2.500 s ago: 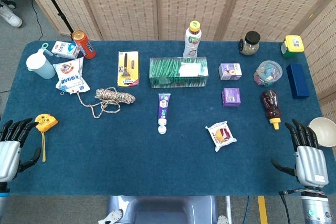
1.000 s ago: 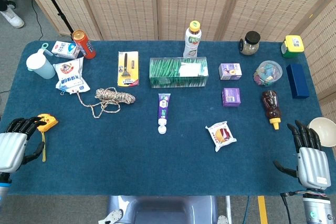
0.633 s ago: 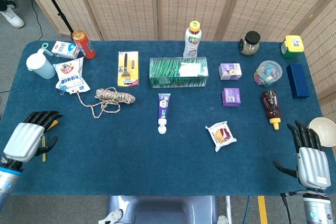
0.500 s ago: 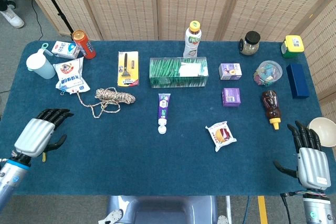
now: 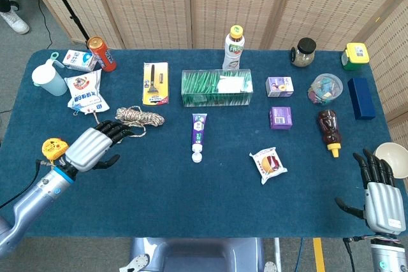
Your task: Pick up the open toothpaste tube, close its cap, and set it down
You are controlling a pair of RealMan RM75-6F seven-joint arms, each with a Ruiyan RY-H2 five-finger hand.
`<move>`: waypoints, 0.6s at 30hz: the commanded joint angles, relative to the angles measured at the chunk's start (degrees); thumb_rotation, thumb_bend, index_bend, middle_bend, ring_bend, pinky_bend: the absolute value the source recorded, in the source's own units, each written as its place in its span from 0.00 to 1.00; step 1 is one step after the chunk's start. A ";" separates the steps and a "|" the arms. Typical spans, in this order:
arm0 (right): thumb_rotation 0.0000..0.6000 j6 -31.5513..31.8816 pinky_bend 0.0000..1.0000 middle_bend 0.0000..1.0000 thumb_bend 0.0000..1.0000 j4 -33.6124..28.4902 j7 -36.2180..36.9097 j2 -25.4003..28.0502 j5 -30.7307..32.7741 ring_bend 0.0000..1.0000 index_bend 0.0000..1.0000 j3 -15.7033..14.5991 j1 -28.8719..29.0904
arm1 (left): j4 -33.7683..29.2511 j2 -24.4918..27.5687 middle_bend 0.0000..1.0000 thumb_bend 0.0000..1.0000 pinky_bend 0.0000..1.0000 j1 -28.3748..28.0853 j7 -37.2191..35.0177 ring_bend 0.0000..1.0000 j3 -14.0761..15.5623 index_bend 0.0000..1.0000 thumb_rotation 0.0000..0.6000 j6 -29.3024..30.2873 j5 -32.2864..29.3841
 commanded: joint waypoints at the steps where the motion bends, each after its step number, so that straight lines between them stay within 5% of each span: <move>1: 1.00 0.03 0.00 0.02 0.00 -0.01 0.07 0.05 0.03 0.00 0.09 -0.01 -0.06 | 1.85 -1.78 0.15 0.38 0.14 -2.57 1.79 0.11 -0.12 0.18 1.00 -2.30 0.48; 18: 1.00 0.72 0.00 0.02 0.00 -0.28 -0.04 0.31 0.28 0.00 0.09 0.01 -0.81 | 18.05 -16.32 0.13 0.38 0.14 -14.65 4.25 0.08 0.75 0.17 1.00 -6.54 4.20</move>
